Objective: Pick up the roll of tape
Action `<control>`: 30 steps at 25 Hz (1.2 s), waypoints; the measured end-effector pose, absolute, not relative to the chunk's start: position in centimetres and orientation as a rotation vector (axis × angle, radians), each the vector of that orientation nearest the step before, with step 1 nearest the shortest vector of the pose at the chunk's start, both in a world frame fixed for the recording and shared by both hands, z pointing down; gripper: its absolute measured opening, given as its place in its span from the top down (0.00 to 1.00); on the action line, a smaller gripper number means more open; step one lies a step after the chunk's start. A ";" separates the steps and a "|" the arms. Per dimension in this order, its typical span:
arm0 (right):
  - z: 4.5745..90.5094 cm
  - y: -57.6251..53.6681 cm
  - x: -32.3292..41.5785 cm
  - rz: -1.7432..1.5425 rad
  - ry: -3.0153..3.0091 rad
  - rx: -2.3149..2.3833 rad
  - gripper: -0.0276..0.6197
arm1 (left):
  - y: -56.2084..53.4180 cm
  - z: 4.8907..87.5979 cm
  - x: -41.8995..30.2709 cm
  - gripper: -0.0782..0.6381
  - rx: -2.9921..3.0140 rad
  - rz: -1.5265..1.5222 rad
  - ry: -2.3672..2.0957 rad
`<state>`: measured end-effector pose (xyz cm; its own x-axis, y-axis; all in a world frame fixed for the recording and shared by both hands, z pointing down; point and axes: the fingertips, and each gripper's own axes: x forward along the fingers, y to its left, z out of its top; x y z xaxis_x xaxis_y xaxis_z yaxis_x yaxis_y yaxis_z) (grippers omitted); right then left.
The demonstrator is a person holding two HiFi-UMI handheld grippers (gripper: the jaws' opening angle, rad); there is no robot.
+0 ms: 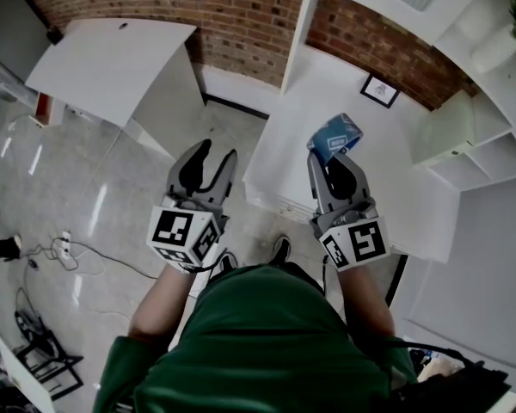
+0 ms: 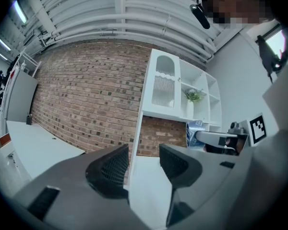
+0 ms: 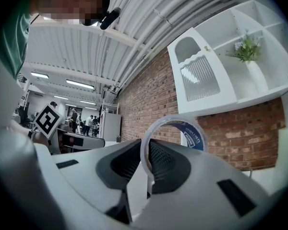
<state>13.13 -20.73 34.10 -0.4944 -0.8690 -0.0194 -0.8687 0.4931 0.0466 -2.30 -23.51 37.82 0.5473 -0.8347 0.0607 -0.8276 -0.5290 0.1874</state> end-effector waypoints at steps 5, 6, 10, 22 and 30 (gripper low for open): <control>33.9 -20.7 13.1 -0.106 -2.700 1.576 0.86 | -23.5 37.7 -2.1 0.60 2.591 -0.050 -1.408; 33.9 -20.7 13.1 -0.108 -2.700 1.576 0.86 | -23.5 37.7 -2.2 0.60 2.590 -0.049 -1.409; 33.8 -20.7 13.1 -0.109 -2.701 1.574 0.86 | -23.3 37.8 -2.1 0.60 2.586 -0.045 -1.409; 34.0 -20.5 13.2 -0.094 -2.710 1.552 0.86 | -23.1 37.9 -1.9 0.60 2.575 -0.049 -1.411; 34.0 -20.5 13.1 -0.088 -2.712 1.545 0.86 | -23.1 38.0 -1.6 0.60 2.570 -0.042 -1.406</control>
<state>13.13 -20.49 33.99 -0.5101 -0.8600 -0.0114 -0.8590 0.5087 0.0585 -1.61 -23.07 38.03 0.5441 -0.8356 0.0761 -0.8296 -0.5221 0.1980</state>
